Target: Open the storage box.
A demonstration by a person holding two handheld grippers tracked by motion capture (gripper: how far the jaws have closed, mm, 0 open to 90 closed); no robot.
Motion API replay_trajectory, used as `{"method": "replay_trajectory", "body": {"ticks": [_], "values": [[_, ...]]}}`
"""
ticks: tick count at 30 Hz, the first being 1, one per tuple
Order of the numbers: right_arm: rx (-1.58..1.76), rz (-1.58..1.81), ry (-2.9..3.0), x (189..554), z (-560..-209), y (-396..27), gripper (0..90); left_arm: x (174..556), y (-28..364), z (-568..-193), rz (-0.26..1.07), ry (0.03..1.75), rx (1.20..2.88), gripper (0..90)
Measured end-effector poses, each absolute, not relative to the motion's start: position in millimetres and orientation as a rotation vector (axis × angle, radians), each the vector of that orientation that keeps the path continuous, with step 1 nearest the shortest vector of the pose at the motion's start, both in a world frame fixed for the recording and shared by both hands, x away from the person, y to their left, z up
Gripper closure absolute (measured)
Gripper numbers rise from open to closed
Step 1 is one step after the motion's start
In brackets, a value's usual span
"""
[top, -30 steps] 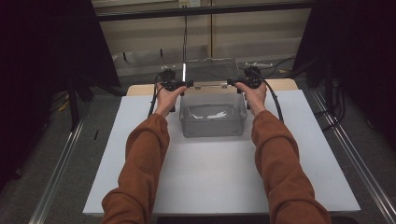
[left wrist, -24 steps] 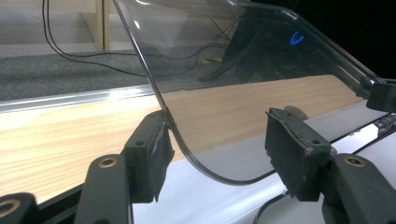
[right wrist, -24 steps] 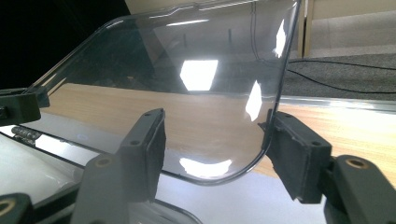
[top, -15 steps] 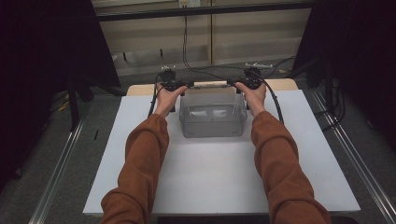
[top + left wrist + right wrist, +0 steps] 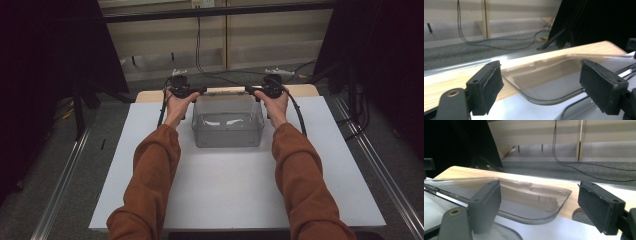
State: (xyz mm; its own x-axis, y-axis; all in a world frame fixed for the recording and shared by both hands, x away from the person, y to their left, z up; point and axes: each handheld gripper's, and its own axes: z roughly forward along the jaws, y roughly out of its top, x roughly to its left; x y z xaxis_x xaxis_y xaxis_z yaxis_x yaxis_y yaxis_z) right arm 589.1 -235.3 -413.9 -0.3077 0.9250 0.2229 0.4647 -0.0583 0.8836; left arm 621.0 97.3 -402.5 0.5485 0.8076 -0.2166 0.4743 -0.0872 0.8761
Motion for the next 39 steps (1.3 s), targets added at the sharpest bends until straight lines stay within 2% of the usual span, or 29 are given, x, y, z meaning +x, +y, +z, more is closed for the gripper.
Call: {"method": "replay_trajectory", "body": {"ticks": [6, 11, 17, 23, 31, 39], "values": [[1.441, 1.353, 1.739, 580.0, -411.0, -241.1, 12.5, 610.1, 98.2, -403.3, 0.477, 1.064, 1.77, 10.6], [1.405, 1.372, 1.741, 570.7, -411.0, -239.5, 7.4, 598.5, 98.5, -394.8, 0.496, 1.022, 1.756, 7.0], [1.333, 1.367, 1.751, 559.7, -401.7, -238.8, 5.5, 584.6, 100.8, -397.8, 0.487, 0.982, 1.717, 2.4], [1.288, 1.345, 1.738, 549.5, -399.2, -237.1, 4.2, 573.3, 104.3, -399.0, 0.507, 0.955, 1.69, 2.4], [1.254, 1.348, 1.705, 539.0, -392.9, -235.5, 2.6, 561.1, 109.2, -388.0, 0.596, 0.9, 1.674, 2.4], [1.227, 1.336, 1.686, 525.8, -393.7, -232.1, 0.6, 546.3, 110.3, -386.8, 0.614, 0.892, 1.649, 2.4]]}}
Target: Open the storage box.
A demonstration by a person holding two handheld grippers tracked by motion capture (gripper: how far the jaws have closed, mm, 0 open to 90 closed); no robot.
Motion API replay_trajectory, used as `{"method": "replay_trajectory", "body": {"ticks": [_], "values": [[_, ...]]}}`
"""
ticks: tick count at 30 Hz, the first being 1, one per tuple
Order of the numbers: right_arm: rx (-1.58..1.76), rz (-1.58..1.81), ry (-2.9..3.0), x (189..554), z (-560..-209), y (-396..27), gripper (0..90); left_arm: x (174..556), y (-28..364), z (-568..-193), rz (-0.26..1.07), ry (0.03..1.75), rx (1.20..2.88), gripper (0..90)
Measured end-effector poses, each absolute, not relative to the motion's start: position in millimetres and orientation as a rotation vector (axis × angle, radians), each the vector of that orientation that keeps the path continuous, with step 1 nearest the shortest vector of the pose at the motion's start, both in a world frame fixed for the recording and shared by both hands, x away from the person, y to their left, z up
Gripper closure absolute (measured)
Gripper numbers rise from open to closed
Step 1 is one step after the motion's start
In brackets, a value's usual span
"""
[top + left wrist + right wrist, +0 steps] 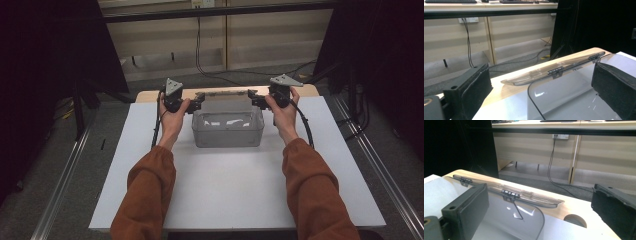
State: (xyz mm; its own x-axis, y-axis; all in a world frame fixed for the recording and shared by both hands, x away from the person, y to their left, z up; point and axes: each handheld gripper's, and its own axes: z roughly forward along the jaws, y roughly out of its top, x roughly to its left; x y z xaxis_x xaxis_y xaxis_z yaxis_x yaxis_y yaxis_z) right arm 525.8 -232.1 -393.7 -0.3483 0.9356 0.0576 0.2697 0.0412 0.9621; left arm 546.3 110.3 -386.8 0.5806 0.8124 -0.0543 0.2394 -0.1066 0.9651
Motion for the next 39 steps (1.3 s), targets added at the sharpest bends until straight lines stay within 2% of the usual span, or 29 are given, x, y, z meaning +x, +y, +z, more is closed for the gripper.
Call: {"method": "replay_trajectory", "body": {"ticks": [9, 29, 35, 39], "values": [[1.18, 1.323, 1.661, 508.4, -384.4, -231.9, 0.2, 532.0, 116.6, -381.4, 0.614, 0.883, 1.611, 2.5], [1.153, 1.298, 1.637, 478.1, -392.4, -240.9, 1.7, 510.1, 151.3, -388.2, 0.678, 0.935, 1.574, 2.5], [1.16, 1.335, 1.635, 468.6, -390.3, -242.6, 0.8, 500.1, 157.4, -389.3, 0.624, 0.907, 1.578, 4.0], [1.146, 1.361, 1.618, 460.2, -386.6, -240.8, 0.6, 492.0, 162.0, -389.8, 0.64, 0.902, 1.572, 4.3]]}}
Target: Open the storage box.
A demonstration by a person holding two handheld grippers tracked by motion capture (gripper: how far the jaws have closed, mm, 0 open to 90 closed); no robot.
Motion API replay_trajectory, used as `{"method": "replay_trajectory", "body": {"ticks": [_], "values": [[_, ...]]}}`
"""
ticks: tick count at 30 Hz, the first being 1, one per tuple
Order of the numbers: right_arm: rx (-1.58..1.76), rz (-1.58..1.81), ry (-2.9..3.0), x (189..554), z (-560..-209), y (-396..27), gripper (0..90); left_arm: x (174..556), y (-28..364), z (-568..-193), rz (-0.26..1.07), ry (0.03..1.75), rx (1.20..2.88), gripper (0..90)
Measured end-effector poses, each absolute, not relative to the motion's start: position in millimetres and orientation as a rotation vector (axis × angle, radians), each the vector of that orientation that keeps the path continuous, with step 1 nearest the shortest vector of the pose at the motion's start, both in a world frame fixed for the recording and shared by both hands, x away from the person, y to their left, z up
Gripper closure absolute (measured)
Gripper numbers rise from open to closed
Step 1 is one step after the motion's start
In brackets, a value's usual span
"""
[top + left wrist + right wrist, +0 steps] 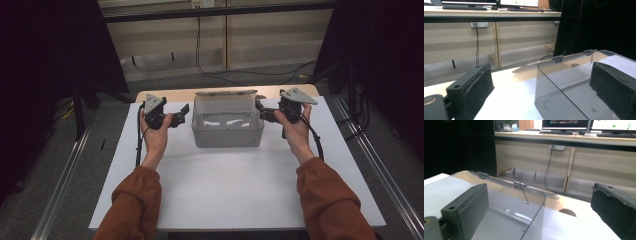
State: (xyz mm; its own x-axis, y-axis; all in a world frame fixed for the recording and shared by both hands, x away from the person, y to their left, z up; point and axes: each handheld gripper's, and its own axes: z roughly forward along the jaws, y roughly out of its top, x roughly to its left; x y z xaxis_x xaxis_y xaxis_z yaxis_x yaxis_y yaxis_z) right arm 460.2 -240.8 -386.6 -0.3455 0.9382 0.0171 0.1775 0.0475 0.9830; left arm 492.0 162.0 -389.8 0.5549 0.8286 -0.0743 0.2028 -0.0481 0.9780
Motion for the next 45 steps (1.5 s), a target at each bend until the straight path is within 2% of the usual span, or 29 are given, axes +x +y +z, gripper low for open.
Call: {"method": "replay_trajectory", "body": {"ticks": [34, 45], "values": [[1.084, 1.325, 1.58, 388.4, -398.4, -252.0, 0.0, 424.2, 185.6, -409.1, 0.651, 0.893, 1.544, 4.9], [1.07, 1.316, 1.576, 371.1, -401.9, -258.0, 0.0, 405.8, 194.1, -409.6, 0.712, 0.91, 1.52, 4.3]]}}
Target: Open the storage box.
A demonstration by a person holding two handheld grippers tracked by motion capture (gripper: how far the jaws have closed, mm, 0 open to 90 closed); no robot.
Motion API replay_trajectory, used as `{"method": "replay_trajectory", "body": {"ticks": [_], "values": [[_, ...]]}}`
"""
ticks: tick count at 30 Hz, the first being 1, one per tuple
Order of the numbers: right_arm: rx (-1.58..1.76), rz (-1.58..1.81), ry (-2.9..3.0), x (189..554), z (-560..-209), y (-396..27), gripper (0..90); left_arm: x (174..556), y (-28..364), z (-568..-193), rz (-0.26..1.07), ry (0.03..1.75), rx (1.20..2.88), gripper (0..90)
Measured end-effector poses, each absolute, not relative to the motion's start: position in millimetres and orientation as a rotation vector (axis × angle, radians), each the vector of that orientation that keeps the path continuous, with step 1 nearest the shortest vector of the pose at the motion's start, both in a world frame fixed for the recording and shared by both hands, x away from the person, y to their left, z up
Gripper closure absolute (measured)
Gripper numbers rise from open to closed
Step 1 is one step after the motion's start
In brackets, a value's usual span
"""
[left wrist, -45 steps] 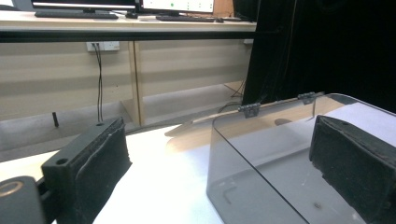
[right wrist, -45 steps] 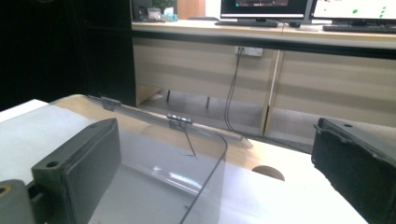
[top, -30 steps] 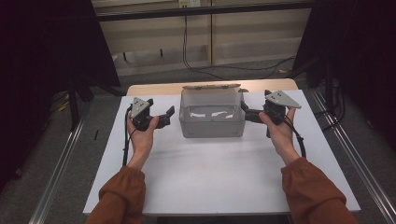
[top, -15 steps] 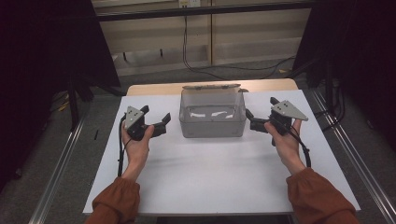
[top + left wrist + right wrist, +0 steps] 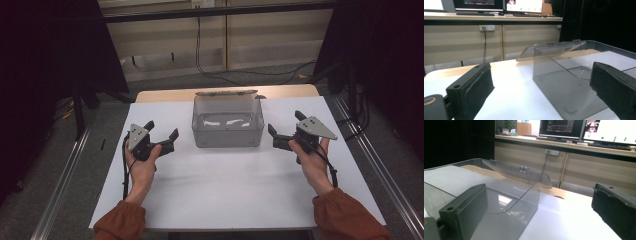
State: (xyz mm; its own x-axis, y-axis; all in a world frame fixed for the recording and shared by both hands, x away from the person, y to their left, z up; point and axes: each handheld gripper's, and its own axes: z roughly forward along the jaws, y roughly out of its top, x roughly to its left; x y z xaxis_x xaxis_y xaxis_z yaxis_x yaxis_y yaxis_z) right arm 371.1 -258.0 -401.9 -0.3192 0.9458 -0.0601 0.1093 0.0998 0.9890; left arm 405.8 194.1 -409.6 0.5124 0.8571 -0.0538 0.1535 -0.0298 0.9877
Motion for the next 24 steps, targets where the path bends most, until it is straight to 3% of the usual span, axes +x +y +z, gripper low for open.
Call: {"method": "replay_trajectory", "body": {"ticks": [15, 24], "values": [[1.07, 1.309, 1.536, 346.5, -405.7, -271.0, 0.0, 375.4, 201.8, -412.9, 0.751, 0.882, 1.511, 4.0], [1.067, 1.296, 1.516, 330.9, -414.6, -276.2, 0.0, 360.7, 209.3, -421.0, 0.704, 0.935, 1.497, 4.0]]}}
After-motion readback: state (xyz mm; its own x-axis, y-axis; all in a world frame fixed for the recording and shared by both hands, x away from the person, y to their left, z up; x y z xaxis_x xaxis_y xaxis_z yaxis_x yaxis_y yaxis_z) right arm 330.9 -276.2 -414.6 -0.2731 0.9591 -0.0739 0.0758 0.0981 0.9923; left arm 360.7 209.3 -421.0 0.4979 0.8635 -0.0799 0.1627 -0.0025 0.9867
